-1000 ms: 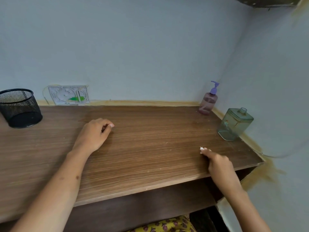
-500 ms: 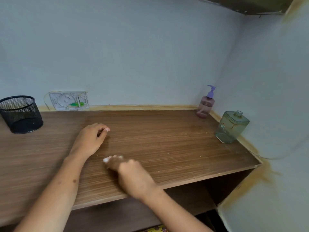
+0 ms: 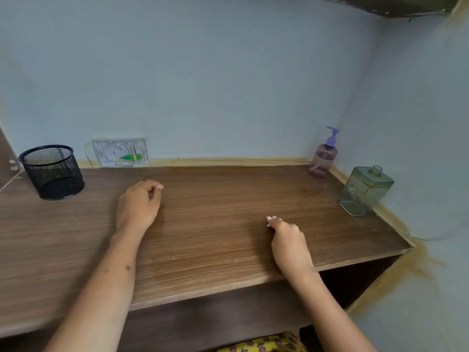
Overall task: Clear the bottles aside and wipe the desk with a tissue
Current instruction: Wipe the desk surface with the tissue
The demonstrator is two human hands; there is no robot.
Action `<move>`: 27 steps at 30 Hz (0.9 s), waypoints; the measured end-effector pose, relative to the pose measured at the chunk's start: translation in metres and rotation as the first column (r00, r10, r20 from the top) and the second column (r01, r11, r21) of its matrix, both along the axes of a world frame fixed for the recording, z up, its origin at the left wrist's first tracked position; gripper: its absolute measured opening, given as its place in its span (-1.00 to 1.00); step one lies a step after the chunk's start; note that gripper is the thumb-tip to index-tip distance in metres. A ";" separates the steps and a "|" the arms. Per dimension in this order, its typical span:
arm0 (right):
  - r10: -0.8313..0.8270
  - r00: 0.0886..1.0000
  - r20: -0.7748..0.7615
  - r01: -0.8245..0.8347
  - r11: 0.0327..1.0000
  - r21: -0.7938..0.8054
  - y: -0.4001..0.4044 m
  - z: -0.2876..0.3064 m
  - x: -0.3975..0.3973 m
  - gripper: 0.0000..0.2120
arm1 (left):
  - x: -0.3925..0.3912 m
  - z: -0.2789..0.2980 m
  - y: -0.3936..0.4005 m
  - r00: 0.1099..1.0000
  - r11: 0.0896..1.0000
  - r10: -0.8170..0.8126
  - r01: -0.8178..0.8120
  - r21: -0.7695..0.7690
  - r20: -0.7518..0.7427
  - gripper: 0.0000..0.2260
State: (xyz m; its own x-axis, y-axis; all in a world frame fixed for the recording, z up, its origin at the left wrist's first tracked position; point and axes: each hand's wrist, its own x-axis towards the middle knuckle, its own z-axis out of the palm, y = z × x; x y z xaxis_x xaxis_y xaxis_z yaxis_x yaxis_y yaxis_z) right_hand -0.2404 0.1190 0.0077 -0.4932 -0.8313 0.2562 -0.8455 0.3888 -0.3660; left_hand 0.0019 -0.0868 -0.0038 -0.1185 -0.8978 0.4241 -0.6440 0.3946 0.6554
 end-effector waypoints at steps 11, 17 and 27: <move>0.596 0.803 0.023 -0.596 0.801 0.055 -0.079 0.001 0.115 -0.66 | 0.005 -0.004 -0.004 0.999 1.000 0.017 -0.016 0.025 -0.036 -0.84; 0.822 0.569 -0.030 -0.818 0.569 0.085 -0.073 -0.009 0.130 -0.60 | 0.005 -0.002 -0.002 0.997 1.000 0.015 -0.013 0.025 -0.074 -0.85; 0.673 0.739 -0.031 -0.657 0.730 0.189 -0.061 0.008 0.037 -0.60 | 0.001 0.002 0.001 1.000 0.999 -0.006 0.008 0.044 -0.028 -0.82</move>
State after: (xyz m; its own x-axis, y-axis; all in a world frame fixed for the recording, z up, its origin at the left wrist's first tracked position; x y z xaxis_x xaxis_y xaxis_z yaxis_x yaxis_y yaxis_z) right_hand -0.2036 0.0578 0.0154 0.2199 -0.9694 0.1095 -0.9350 -0.2415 -0.2598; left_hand 0.0026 -0.0862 -0.0014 -0.1136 -0.9149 0.3873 -0.6227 0.3694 0.6898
